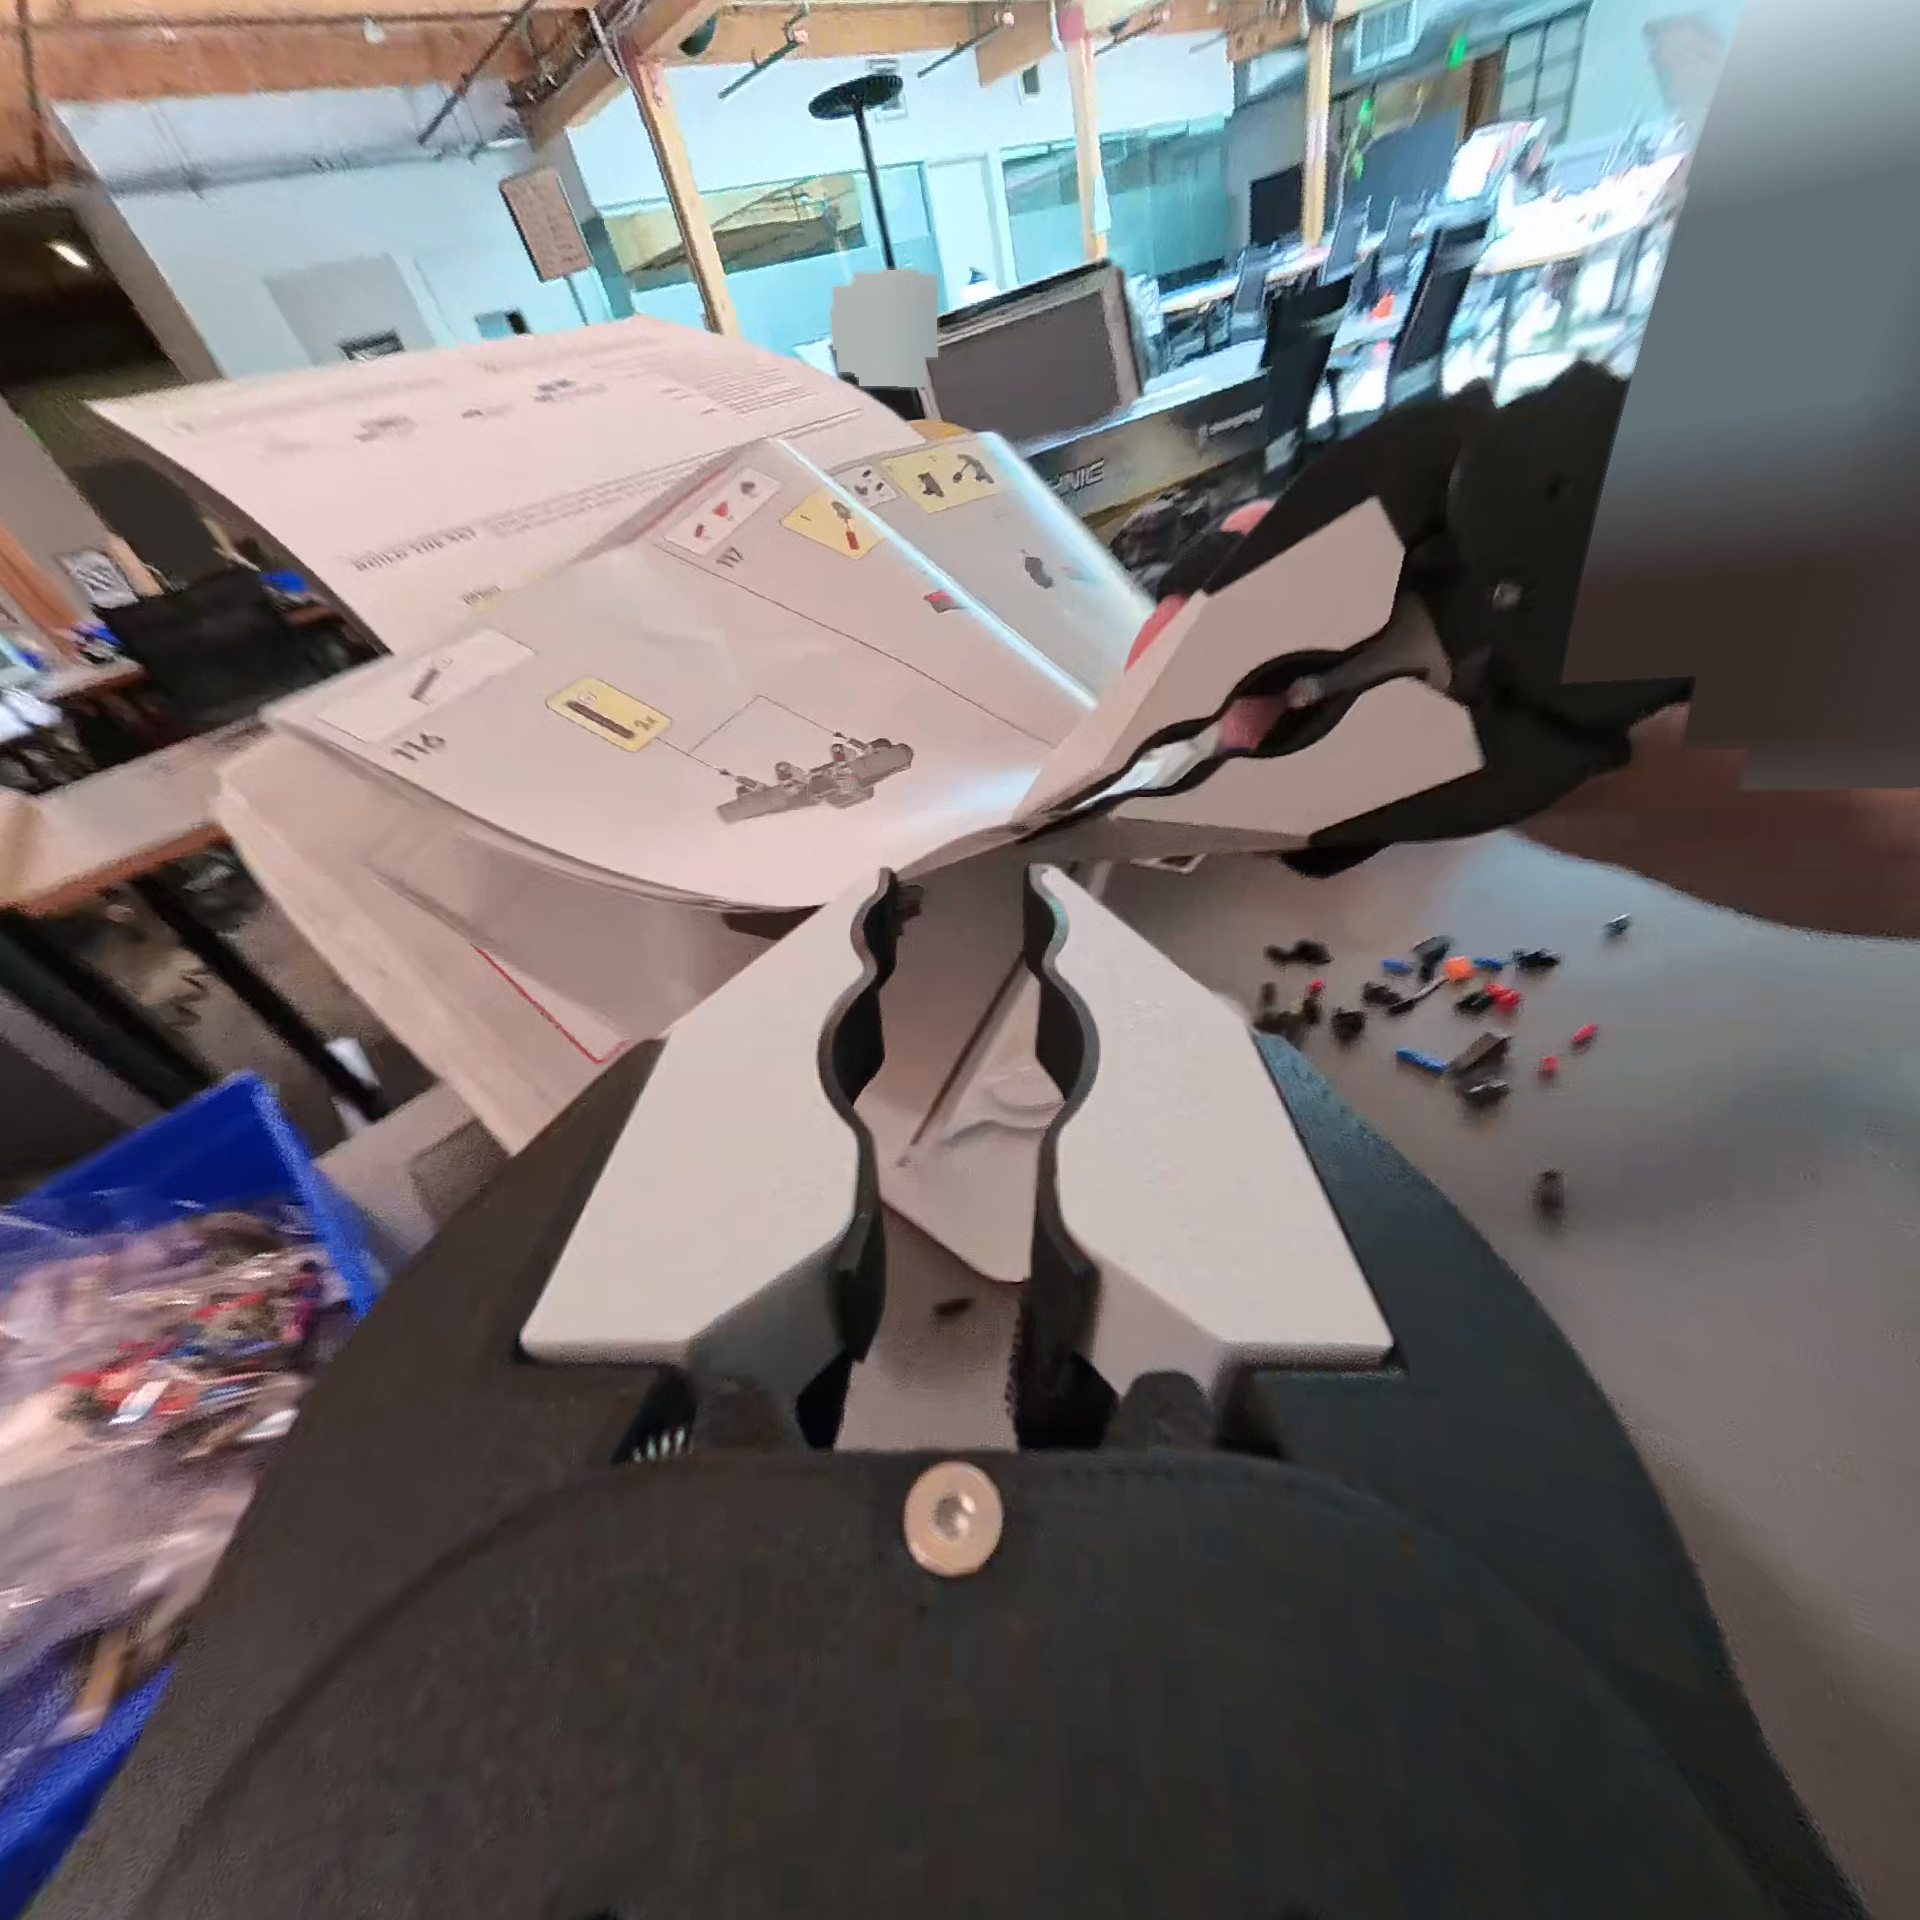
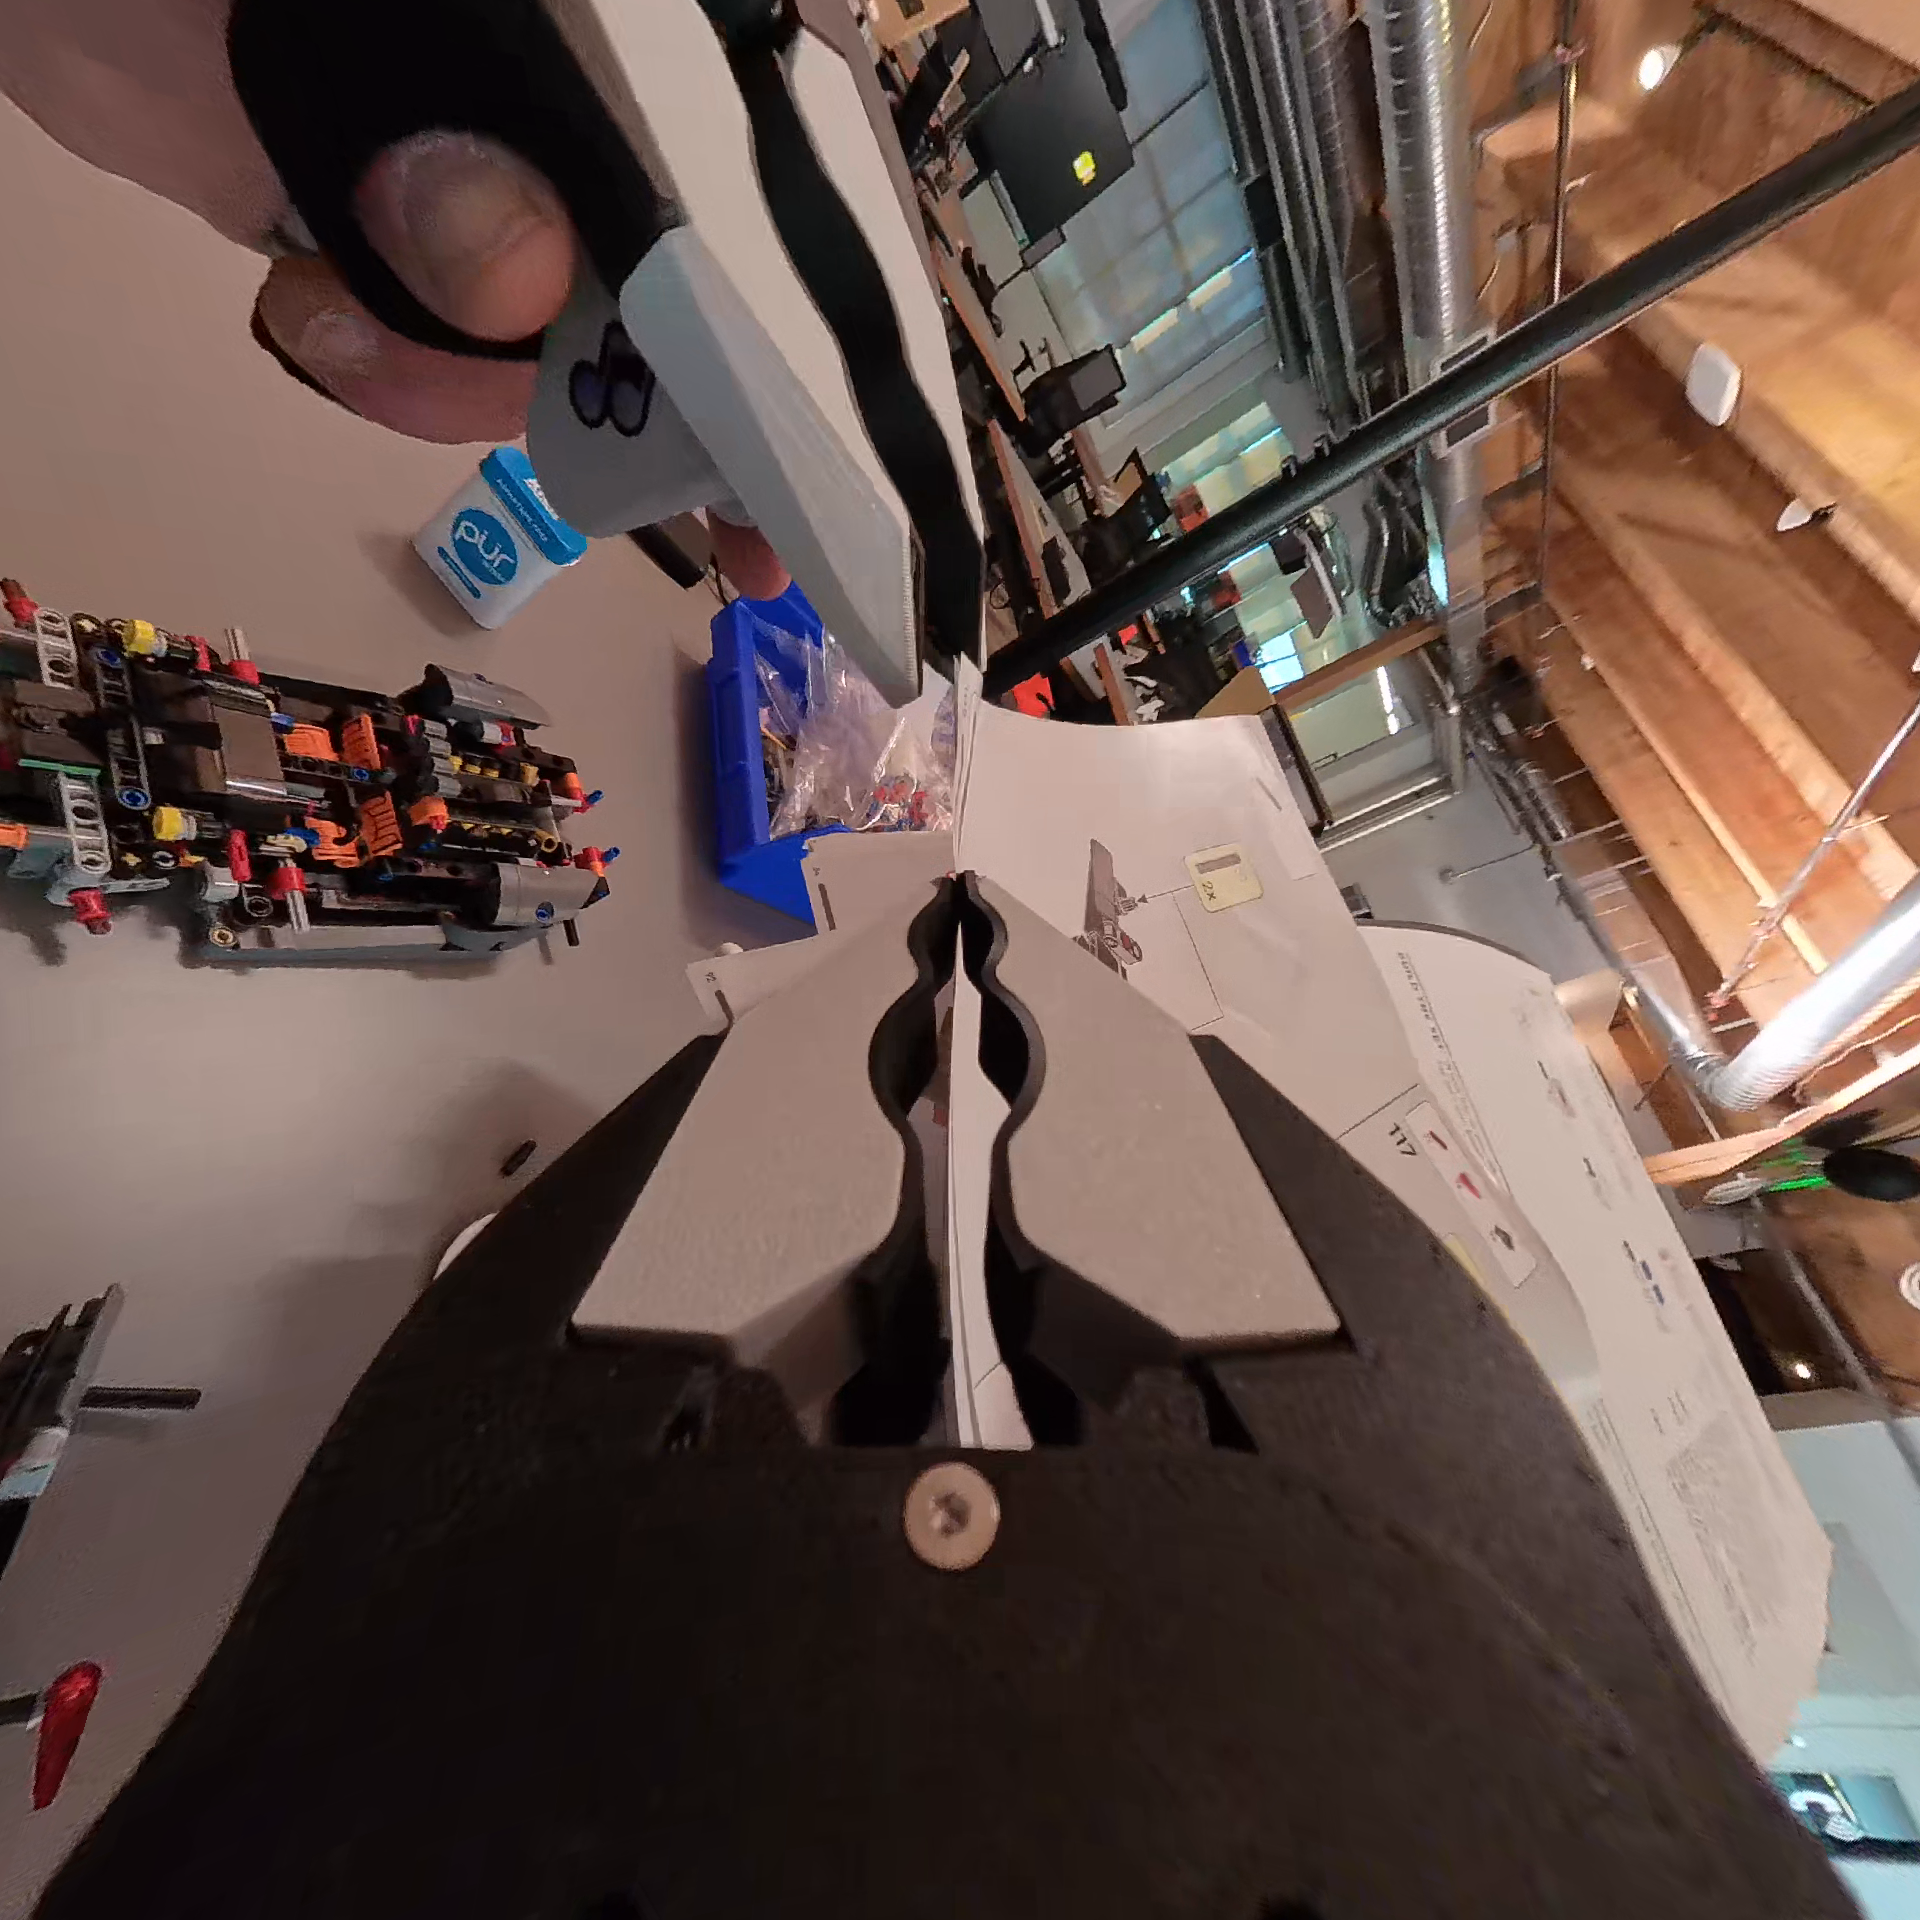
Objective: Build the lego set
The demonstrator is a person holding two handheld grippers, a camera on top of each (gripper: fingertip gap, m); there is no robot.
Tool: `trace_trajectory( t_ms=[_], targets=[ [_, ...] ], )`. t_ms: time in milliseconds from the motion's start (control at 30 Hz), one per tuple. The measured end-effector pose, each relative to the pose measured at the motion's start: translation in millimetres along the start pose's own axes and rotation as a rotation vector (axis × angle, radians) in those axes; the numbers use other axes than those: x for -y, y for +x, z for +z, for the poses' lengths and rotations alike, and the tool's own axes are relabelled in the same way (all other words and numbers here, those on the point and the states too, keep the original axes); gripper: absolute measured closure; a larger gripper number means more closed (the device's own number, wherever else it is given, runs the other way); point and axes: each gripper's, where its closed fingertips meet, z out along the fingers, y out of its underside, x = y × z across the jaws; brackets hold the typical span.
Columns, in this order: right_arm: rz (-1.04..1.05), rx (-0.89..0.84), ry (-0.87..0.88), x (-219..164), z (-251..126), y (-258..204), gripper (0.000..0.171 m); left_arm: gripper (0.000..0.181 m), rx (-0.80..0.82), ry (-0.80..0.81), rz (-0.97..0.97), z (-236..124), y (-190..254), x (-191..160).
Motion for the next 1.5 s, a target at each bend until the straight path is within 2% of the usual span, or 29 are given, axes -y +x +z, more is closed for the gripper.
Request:
trace_trajectory(
  t_ms=[100,267,600,833,1133,1300,1500],
  targets=[
    [-0.028,-0.025,0.006,0,-1,0,0.171,0.149,-0.046,0.009,-0.085,1,5,1],
    [-0.03,-0.039,0.018,0,-3,2,0.171,0.151,-0.052,0.015,-0.106,4,3,6],
    [0.058,0.002,0.049,-1,-5,4,0.171,0.162,0.091,-0.006,0.162,18,-5,8],
    [0.3,0.079,0.141,6,-14,16,0.169,0.167,0.118,-0.032,0.285,31,-6,9],
    [0.543,0.165,0.213,8,-19,29,0.171,0.168,0.137,-0.044,0.328,39,-7,9],
    [0.778,0.149,0.341,5,-43,62,0.171,0.166,0.128,-0.048,0.363,40,1,10],
    [0.892,-0.057,0.42,-28,-97,113,0.171,0.163,0.083,-0.077,0.435,52,24,5]
  ],
)
